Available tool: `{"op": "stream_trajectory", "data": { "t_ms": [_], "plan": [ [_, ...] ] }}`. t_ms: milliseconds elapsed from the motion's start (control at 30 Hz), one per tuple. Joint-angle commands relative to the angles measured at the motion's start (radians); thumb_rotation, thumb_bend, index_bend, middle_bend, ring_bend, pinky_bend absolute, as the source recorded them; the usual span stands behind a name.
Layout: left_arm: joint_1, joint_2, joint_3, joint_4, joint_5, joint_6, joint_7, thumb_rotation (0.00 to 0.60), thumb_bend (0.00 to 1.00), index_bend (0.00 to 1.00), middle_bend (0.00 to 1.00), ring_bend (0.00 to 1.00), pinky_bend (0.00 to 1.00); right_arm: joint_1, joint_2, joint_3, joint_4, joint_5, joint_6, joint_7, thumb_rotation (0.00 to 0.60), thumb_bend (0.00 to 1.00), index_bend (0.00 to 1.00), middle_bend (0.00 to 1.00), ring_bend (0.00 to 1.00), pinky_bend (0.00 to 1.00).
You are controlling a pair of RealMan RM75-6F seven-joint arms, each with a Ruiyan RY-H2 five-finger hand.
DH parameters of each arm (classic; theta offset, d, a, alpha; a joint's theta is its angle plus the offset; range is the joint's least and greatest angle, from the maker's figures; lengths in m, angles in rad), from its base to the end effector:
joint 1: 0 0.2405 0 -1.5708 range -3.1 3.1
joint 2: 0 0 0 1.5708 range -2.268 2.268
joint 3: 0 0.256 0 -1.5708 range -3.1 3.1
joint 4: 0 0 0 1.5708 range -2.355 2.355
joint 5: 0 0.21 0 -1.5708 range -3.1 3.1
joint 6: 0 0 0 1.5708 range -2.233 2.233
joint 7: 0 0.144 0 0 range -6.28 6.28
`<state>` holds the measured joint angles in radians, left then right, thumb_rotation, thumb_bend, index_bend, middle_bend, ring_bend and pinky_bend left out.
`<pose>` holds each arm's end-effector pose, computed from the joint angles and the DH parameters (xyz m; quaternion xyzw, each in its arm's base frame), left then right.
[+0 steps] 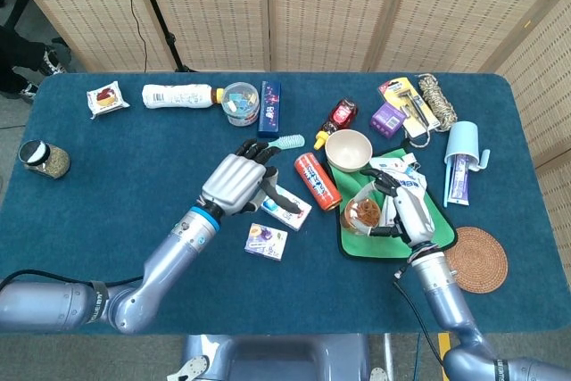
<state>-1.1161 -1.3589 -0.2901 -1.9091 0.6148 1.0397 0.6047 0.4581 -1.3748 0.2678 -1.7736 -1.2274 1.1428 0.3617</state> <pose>0.0035 0.3448 0.0332 -0.7593 -0.3675 -0.4017 0.3565 -0.1711 -0.2976 0.0619 0.4692 -0.6075 0.5735 0.2861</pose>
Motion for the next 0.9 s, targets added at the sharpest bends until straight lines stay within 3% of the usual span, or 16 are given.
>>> {"op": "stream_trajectory", "data": {
  "t_ms": [33, 167, 467, 633, 900],
  "plan": [
    [-0.034, -0.046, -0.014, 0.014, -0.039, 0.043, 0.034, 0.600, 0.50, 0.62, 0.14, 0.07, 0.05, 0.004, -0.005, 0.003, 0.001, 0.012, -0.008, -0.004, 0.600, 0.22, 0.50, 0.21, 0.15, 0.08],
    [-0.053, -0.077, -0.018, 0.023, -0.059, 0.072, 0.053, 0.600, 0.50, 0.62, 0.14, 0.07, 0.05, 0.009, -0.011, 0.007, 0.002, 0.033, -0.018, -0.019, 0.600, 0.22, 0.50, 0.19, 0.11, 0.00],
    [-0.092, -0.153, -0.033, 0.061, -0.086, 0.123, 0.087, 0.600, 0.50, 0.62, 0.14, 0.06, 0.05, 0.013, -0.021, 0.010, 0.012, 0.065, -0.036, -0.032, 0.600, 0.22, 0.48, 0.09, 0.00, 0.00],
    [-0.104, -0.183, -0.039, 0.081, -0.099, 0.140, 0.099, 0.600, 0.50, 0.62, 0.14, 0.06, 0.05, 0.013, -0.023, 0.009, 0.021, 0.062, -0.044, -0.024, 0.600, 0.22, 0.46, 0.01, 0.00, 0.00],
    [-0.113, -0.222, -0.039, 0.103, -0.085, 0.168, 0.114, 0.600, 0.50, 0.62, 0.14, 0.06, 0.05, 0.015, -0.043, 0.015, 0.039, 0.050, -0.033, -0.020, 0.600, 0.22, 0.46, 0.00, 0.00, 0.00]
  ]
}}
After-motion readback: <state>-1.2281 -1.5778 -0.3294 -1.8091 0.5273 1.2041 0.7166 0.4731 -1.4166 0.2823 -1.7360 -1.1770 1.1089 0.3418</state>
